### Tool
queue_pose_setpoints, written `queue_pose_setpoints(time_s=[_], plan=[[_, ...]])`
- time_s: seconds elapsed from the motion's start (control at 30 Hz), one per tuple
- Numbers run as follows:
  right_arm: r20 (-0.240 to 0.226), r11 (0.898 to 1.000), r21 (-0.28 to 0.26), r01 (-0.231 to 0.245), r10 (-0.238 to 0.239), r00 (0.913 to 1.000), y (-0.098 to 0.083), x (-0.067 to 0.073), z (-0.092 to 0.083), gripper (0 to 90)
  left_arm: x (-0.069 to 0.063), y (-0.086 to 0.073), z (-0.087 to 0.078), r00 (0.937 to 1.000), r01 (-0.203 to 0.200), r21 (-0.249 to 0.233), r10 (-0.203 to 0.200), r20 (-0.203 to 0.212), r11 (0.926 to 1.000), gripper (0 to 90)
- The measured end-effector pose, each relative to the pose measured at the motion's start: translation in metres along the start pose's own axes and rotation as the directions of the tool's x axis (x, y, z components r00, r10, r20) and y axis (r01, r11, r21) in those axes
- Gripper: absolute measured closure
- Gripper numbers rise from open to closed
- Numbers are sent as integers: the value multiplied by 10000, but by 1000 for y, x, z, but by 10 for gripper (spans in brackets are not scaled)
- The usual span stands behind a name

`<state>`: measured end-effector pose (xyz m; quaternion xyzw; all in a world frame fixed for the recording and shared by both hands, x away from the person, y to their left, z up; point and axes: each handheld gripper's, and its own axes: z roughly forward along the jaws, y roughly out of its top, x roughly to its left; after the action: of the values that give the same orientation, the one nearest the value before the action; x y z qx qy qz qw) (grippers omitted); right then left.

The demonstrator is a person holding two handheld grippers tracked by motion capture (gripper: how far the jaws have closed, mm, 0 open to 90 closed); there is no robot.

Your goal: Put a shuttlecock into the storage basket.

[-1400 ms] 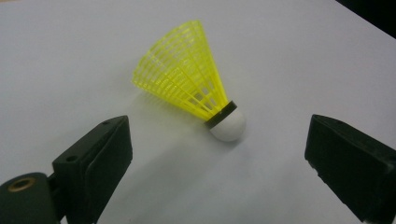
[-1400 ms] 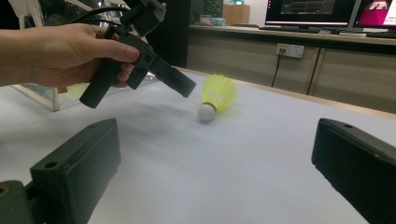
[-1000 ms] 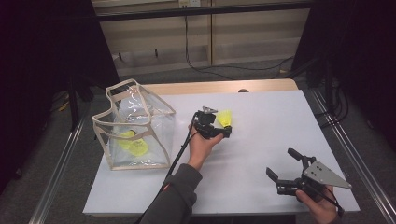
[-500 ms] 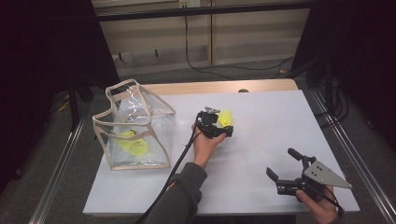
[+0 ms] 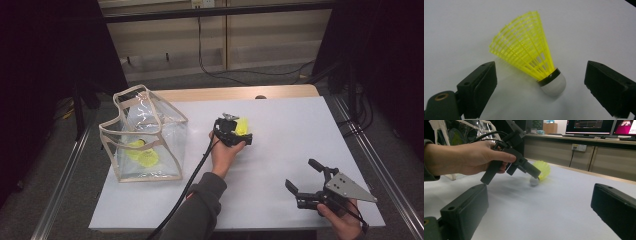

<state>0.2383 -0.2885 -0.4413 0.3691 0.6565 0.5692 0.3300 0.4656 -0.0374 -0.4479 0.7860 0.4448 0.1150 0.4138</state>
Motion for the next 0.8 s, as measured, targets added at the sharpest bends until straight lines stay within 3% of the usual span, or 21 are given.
queue_pose_setpoints(time_s=[0.27,0.8], plan=[[-20,10000,-30,-9,9,10000,0,0,0,12,-1,0,3,9998,-173,7,173,-55,9999,185],[-46,10000,-44,-26,26,10000,0,0,-1,12,-7,-4,13,9988,-470,12,471,-106,9989,445]])
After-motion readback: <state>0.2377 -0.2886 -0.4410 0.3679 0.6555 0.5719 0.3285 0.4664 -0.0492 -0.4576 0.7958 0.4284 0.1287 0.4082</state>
